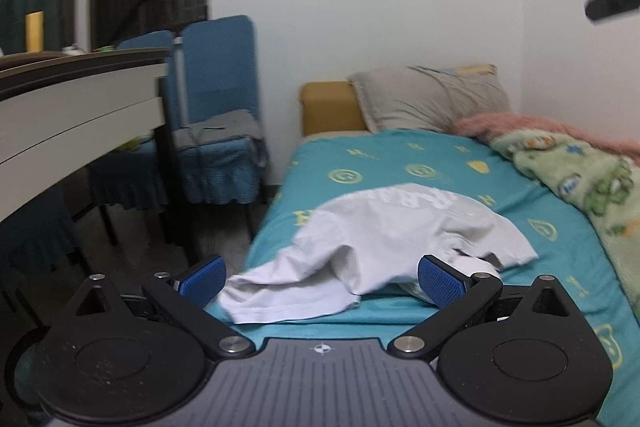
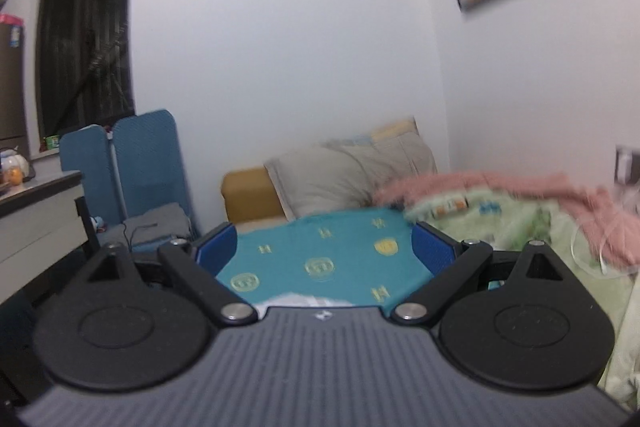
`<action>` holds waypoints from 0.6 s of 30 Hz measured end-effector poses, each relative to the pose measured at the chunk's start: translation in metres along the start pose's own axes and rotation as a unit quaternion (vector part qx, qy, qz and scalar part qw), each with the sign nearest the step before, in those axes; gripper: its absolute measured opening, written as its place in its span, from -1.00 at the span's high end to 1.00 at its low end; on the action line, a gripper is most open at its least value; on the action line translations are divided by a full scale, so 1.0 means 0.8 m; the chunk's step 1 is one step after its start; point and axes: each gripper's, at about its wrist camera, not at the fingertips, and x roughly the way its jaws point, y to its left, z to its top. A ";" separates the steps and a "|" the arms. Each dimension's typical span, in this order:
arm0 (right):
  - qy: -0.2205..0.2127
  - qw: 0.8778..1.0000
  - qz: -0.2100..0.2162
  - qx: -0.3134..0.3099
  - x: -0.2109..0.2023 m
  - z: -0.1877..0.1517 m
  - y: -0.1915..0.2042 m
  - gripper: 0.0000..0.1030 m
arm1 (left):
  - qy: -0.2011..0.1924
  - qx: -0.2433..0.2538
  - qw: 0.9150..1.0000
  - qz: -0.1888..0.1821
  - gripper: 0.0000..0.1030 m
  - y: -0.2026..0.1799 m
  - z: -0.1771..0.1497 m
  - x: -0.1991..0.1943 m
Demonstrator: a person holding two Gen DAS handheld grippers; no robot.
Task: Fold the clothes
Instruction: 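Reach both grippers toward the crumpled white T-shirt on the bed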
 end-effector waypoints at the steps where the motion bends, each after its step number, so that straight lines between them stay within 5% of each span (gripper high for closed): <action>1: 0.015 1.000 -0.001 0.012 0.006 -0.006 -0.018 -0.86 | 0.002 0.010 1.000 -0.006 -1.00 -0.009 0.000 0.006; 9: 0.121 0.991 0.005 0.056 0.054 -0.091 -0.090 -0.85 | 0.050 0.093 0.993 -0.053 -0.83 -0.086 -0.002 0.105; 18: 0.170 0.984 0.021 0.045 0.115 -0.147 -0.095 -0.85 | 0.069 0.126 0.986 -0.082 -0.15 -0.129 -0.021 0.232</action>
